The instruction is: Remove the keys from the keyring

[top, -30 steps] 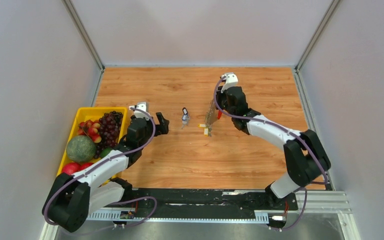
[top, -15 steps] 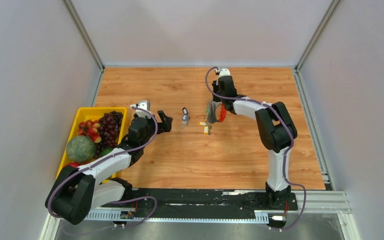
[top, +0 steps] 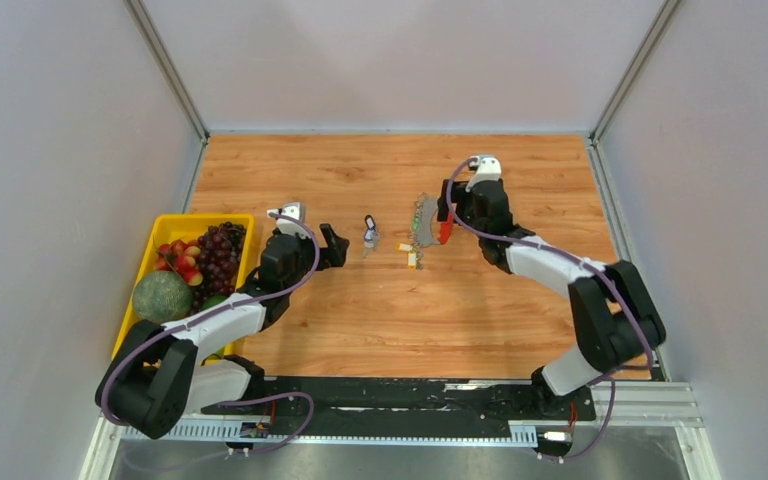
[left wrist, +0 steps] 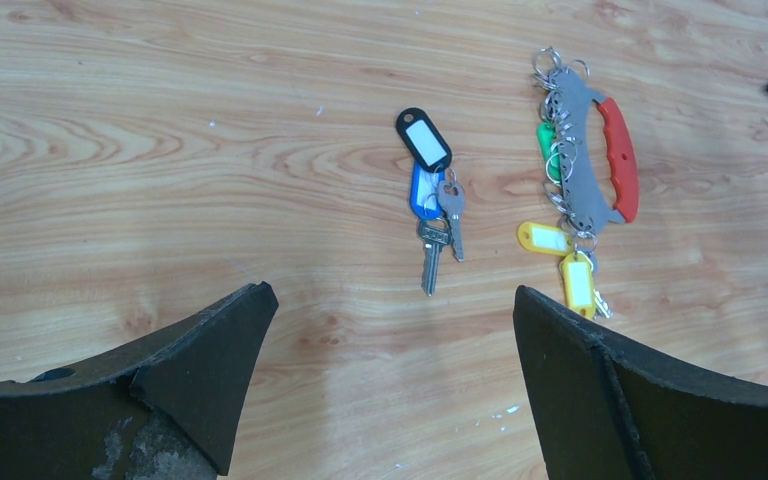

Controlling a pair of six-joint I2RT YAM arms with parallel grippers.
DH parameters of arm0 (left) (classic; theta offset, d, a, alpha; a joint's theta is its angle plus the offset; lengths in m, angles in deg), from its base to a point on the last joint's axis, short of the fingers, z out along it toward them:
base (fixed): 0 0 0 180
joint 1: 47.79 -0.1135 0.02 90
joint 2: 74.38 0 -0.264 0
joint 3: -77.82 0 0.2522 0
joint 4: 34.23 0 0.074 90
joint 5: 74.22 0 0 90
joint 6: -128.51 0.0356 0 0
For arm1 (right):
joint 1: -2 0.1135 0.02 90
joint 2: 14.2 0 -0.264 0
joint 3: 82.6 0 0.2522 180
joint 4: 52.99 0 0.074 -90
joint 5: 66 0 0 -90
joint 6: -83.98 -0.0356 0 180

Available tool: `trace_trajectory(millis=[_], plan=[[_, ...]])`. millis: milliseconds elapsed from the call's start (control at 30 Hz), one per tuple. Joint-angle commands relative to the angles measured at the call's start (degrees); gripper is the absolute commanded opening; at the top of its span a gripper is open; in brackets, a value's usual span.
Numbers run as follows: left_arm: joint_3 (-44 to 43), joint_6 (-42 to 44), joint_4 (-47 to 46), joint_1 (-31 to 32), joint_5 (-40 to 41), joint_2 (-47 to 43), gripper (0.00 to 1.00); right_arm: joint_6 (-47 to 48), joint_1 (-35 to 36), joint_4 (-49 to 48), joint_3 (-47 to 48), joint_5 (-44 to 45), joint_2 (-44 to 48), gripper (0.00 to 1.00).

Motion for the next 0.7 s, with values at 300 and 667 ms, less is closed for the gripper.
trace_trajectory(millis=[300, 667], plan=[[-0.2, -2.1, -3.6, 0.1, 1.9, -5.0, 1.0, -8.6, 1.0, -11.0, -25.0, 10.9, 36.2, 0.87], [5.0, 0.3, -7.3, 0.1, -0.9, -14.2, 1.0, -6.4, 1.2, -4.7, -39.8, 10.8, 71.1, 0.92]])
